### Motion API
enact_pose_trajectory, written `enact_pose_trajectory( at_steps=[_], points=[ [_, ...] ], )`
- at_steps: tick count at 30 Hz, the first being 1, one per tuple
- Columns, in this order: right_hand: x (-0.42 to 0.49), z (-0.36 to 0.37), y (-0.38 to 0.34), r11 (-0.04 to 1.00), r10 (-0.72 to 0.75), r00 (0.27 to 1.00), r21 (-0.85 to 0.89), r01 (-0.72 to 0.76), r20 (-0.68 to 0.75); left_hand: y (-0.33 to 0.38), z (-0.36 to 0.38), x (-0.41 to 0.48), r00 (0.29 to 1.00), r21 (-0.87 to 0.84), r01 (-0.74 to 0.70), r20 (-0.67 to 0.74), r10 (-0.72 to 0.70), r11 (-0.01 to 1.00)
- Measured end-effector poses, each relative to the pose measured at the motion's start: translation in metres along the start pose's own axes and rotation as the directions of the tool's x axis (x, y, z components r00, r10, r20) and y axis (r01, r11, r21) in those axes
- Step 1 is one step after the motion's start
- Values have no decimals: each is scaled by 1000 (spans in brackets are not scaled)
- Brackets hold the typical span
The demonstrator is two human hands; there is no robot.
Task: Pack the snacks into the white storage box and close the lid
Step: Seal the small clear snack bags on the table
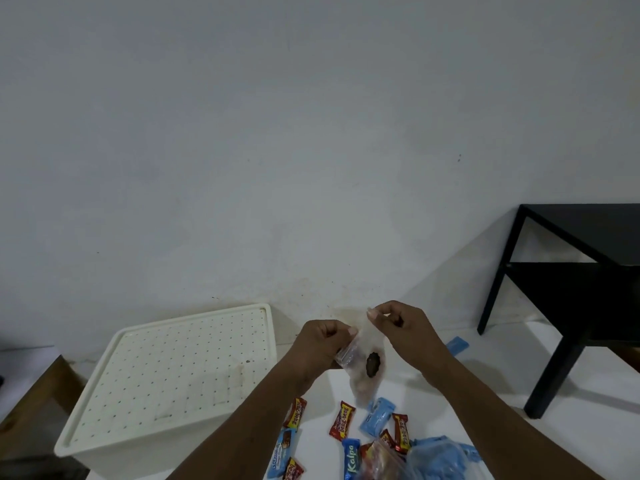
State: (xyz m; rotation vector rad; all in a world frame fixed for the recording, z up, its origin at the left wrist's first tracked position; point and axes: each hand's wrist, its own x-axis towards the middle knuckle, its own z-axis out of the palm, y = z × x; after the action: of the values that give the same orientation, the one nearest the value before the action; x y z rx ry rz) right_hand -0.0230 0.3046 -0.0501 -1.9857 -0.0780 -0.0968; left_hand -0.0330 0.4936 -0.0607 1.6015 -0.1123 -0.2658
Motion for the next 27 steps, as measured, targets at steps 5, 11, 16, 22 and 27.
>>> enact_pose_trajectory(
  at_steps=[5, 11, 16, 22, 27],
  points=[
    [-7, 7, 3, 957, 108, 992, 264, -120, 60, -9, 17, 6, 986, 270, -144, -47, 162, 952],
    [0, -8, 27, 897, 150, 987, 411, -163, 65, -20, 38, 25, 976, 326, -137, -116, 183, 935],
    [18, -23, 53, 820, 352, 925, 523, -233, -141, -35, 62, 41, 975, 337, -151, -107, 197, 929],
    [54, -38, 93, 643, 544, 839, 629, -437, 27, -76, 94, 66, 989, 463, -112, -31, 142, 879],
    [87, -55, 155, 875, 425, 905, 243, -419, 30, -104, 104, 122, 972, 340, 108, -234, -27, 934]
  ],
)
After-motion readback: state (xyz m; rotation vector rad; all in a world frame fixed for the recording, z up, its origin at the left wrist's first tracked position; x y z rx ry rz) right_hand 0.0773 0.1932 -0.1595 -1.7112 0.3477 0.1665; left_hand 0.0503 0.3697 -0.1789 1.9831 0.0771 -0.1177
